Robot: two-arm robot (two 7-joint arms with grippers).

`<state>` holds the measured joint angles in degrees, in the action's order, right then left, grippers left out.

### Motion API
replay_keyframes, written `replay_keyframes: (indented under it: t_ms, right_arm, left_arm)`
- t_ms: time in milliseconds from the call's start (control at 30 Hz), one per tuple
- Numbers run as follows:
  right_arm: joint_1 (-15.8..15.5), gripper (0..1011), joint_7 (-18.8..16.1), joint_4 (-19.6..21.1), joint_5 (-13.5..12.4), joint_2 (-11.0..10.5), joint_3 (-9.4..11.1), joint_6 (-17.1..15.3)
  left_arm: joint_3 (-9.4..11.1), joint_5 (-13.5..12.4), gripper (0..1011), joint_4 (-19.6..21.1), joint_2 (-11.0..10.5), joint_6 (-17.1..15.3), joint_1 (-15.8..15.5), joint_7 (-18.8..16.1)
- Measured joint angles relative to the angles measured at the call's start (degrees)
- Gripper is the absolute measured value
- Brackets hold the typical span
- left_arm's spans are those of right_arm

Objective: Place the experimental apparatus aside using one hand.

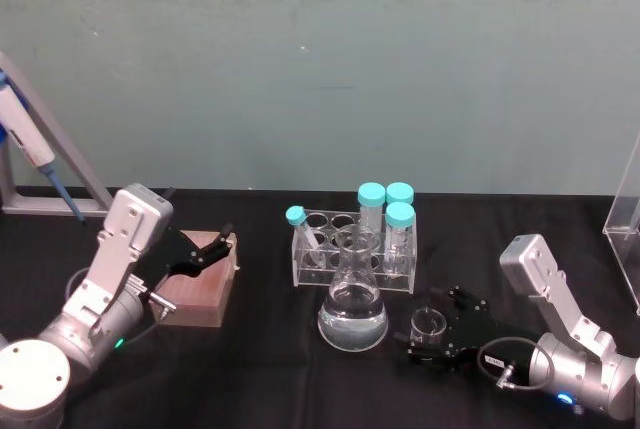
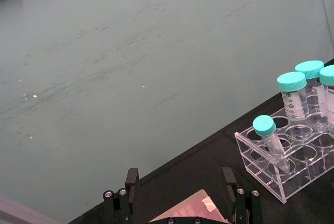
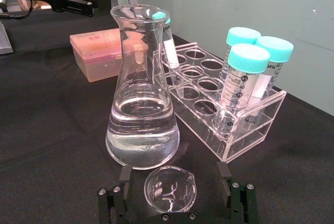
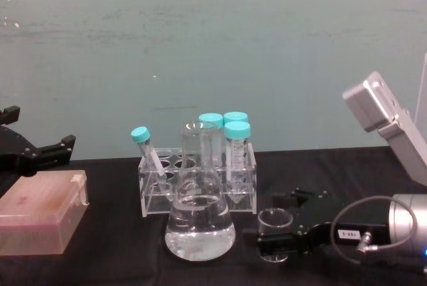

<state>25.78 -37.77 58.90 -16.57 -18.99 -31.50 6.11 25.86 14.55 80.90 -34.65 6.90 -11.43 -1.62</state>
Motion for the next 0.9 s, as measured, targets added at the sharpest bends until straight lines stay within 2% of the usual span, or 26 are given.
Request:
replay_keyframes:
  t_ms: [900]
  right_arm:
    - [0.0,1003,0.2,0.1,0.1,0.0,0.0,-0.2]
  left_arm:
    - [0.0,0.0,1000,0.0,0.0,0.0,0.0,0.0]
